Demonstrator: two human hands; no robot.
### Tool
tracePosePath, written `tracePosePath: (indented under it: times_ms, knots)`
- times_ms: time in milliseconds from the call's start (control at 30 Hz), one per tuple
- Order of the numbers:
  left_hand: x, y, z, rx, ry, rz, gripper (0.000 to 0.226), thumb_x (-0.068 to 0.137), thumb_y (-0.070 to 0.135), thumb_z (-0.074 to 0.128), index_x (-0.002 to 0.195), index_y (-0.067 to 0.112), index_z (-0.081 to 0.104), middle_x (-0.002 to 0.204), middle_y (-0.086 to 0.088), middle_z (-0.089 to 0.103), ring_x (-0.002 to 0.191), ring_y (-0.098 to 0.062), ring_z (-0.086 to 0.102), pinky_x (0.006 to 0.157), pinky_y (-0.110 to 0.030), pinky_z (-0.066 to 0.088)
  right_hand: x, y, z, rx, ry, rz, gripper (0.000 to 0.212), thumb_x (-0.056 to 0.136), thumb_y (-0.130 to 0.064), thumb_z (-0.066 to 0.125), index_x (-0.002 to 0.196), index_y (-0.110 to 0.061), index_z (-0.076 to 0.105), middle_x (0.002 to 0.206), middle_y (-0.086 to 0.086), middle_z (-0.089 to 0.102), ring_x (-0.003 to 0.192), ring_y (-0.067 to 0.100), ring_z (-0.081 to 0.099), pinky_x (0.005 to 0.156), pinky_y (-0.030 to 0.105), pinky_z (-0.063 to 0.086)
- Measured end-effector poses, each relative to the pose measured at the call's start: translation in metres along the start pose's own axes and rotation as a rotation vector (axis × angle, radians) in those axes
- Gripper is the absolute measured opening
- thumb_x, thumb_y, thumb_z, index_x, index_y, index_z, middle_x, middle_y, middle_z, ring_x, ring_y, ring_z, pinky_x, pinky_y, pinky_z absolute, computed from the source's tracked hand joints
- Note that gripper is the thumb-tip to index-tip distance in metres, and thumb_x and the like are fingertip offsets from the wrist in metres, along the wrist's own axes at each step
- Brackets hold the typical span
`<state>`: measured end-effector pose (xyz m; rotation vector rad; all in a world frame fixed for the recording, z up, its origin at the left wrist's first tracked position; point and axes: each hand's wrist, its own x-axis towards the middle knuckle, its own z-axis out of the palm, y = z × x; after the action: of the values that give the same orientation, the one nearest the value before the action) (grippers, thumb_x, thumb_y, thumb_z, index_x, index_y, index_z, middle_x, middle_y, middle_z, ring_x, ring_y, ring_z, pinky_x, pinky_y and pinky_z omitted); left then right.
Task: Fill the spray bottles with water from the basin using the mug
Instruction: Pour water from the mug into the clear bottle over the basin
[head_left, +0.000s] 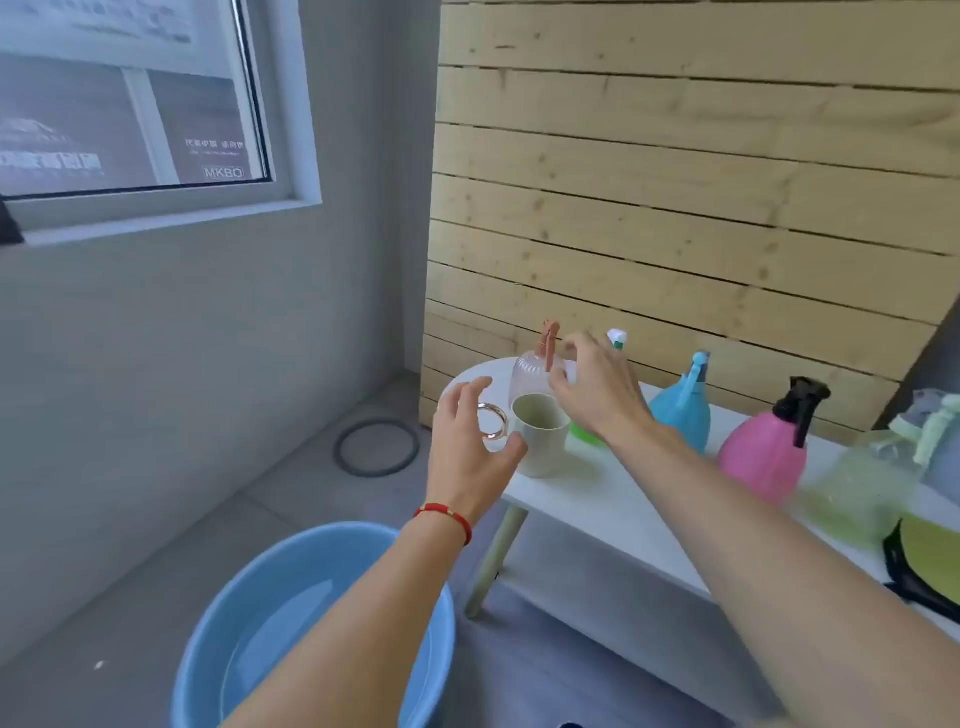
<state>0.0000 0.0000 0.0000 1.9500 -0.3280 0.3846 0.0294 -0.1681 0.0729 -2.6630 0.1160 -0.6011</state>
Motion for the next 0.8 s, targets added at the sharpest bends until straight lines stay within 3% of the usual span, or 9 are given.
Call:
tracePosePath:
  times_ms: [100, 233, 400, 467, 567, 633, 733, 800]
  knots:
    - [0.001, -0.007, -0.003, 0.042, 0.011, -0.006, 0.065, 0.086, 0.023, 0.074, 0.146, 0.026, 0.049, 0.147, 0.009, 0.044, 0.132, -0.015, 0.042, 0.103, -0.025, 0.036, 0.038, -0.007, 0.008, -0.125, 0.005, 0.0, 0.03, 0.1, -0.026, 0.053, 0.124, -0.008, 0.057, 0.13, 0.017, 0.053, 0.12, 0.037, 0.052, 0.088, 0.039, 0.041]
    - [0.005, -0.021, 0.003, 0.158, -0.005, 0.022, 0.063, 0.086, 0.024, 0.072, 0.145, 0.028, 0.05, 0.147, 0.009, 0.045, 0.128, -0.017, 0.041, 0.098, -0.021, 0.033, 0.08, -0.021, 0.027, -0.185, -0.065, 0.139, 0.032, 0.105, -0.027, 0.048, 0.122, -0.001, 0.052, 0.127, 0.025, 0.055, 0.12, 0.042, 0.053, 0.081, 0.04, 0.037]
    - [-0.002, -0.035, -0.001, 0.296, -0.058, 0.026, 0.066, 0.085, 0.028, 0.068, 0.147, 0.036, 0.044, 0.152, 0.01, 0.041, 0.129, -0.018, 0.035, 0.1, -0.025, 0.036, 0.097, -0.013, 0.048, -0.169, -0.042, 0.233, 0.023, 0.096, 0.008, 0.049, 0.113, 0.004, 0.063, 0.12, 0.023, 0.064, 0.108, 0.04, 0.061, 0.072, 0.037, 0.04]
    - [0.0, -0.037, -0.011, 0.297, -0.013, 0.017, 0.067, 0.087, 0.028, 0.07, 0.149, 0.032, 0.044, 0.152, 0.01, 0.042, 0.131, -0.018, 0.036, 0.105, -0.027, 0.038, 0.101, -0.011, 0.05, -0.085, 0.026, 0.211, 0.018, 0.098, 0.003, 0.048, 0.106, 0.003, 0.065, 0.113, 0.023, 0.065, 0.098, 0.039, 0.059, 0.068, 0.036, 0.038]
    - [-0.003, -0.034, -0.028, 0.248, 0.089, -0.047, 0.057, 0.09, 0.025, 0.068, 0.145, 0.026, 0.049, 0.139, 0.014, 0.047, 0.12, -0.009, 0.036, 0.103, -0.023, 0.034, 0.106, -0.019, 0.043, 0.078, 0.138, 0.125, 0.024, 0.103, -0.013, 0.045, 0.105, -0.001, 0.066, 0.106, 0.022, 0.069, 0.099, 0.041, 0.061, 0.07, 0.035, 0.037]
    - [-0.008, -0.029, -0.038, 0.258, 0.131, -0.075, 0.056, 0.093, 0.027, 0.067, 0.146, 0.023, 0.048, 0.137, 0.013, 0.049, 0.12, -0.009, 0.036, 0.1, -0.021, 0.031, 0.102, -0.033, 0.034, 0.242, 0.165, 0.012, 0.024, 0.1, -0.017, 0.048, 0.098, -0.009, 0.071, 0.096, 0.012, 0.075, 0.094, 0.037, 0.068, 0.074, 0.037, 0.05]
    - [0.002, -0.021, -0.053, 0.256, 0.208, -0.103, 0.065, 0.094, 0.031, 0.068, 0.153, 0.018, 0.043, 0.148, 0.003, 0.047, 0.135, -0.02, 0.038, 0.105, -0.021, 0.028, 0.078, -0.057, 0.022, 0.608, 0.078, -0.028, 0.02, 0.099, -0.021, 0.058, 0.089, -0.016, 0.074, 0.079, 0.005, 0.077, 0.07, 0.025, 0.075, 0.073, 0.042, 0.065]
    - [0.016, -0.016, -0.063, 0.32, 0.242, -0.117, 0.078, 0.091, 0.039, 0.072, 0.157, 0.018, 0.036, 0.154, -0.003, 0.042, 0.141, -0.027, 0.034, 0.111, -0.032, 0.032, 0.054, -0.067, 0.021, 0.802, -0.071, 0.02, 0.016, 0.098, -0.022, 0.063, 0.092, -0.012, 0.075, 0.074, 0.009, 0.076, 0.064, 0.027, 0.075, 0.071, 0.042, 0.066]
